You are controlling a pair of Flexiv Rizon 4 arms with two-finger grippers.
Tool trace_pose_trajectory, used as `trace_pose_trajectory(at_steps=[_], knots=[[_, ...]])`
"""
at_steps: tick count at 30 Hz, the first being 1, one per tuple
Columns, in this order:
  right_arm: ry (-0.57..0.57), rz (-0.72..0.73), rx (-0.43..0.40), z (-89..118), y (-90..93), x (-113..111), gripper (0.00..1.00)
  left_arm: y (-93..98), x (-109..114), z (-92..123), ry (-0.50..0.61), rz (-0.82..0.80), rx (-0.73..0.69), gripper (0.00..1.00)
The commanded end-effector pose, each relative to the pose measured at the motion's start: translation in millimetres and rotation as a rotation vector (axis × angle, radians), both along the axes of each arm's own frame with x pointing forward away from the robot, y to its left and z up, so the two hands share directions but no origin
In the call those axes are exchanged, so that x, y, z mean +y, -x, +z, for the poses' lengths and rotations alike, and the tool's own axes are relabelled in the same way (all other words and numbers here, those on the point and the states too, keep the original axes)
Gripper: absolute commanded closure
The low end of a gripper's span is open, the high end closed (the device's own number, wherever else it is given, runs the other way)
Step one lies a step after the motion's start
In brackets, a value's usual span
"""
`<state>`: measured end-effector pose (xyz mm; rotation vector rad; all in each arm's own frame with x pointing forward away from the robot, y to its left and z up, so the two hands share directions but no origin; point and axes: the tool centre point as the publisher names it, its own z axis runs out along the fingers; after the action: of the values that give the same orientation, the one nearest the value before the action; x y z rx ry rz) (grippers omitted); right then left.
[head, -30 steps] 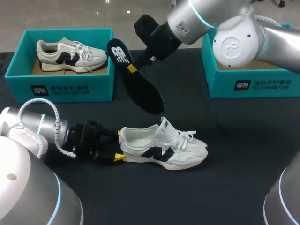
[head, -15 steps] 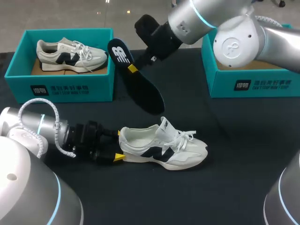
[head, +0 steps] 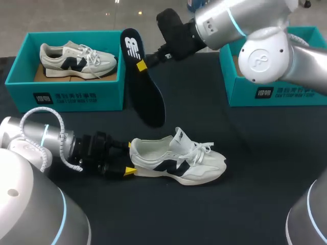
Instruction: Take the shoe out of the shoebox, open the shoe tongue, remove and reinsert the insole, then place the shoe into the shoebox
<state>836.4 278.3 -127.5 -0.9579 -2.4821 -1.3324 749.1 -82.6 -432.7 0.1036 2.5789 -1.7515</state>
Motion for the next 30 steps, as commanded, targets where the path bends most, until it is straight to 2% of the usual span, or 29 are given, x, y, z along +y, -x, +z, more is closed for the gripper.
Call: trace_pose_trajectory(at_steps=[1,7,11,18,30], knots=[[-0.210,-0.042,0.012,6.0,12.5,-18.9,1.00,0.6,-1.4,-4.5,-0.002,0.001,-0.001,1.00],[-0.237,-0.047,0.132,27.1,17.0,-21.8,1.00,0.6,-1.4,-4.5,-0.002,0.001,-0.001,1.00],[-0.222,-0.024,0.164,41.0,16.0,-21.8,1.00,0.6,-1.4,-4.5,-0.002,0.001,-0.001,1.00],[-0.231,0.022,0.210,61.2,23.8,-15.9,1.00,0.6,-1.4,-4.5,-0.002,0.001,-0.001,1.00],[-0.294,0.017,0.225,102.1,60.6,-3.8,1.00,0.6,-1.4,-4.5,-0.002,0.001,-0.001,1.00]])
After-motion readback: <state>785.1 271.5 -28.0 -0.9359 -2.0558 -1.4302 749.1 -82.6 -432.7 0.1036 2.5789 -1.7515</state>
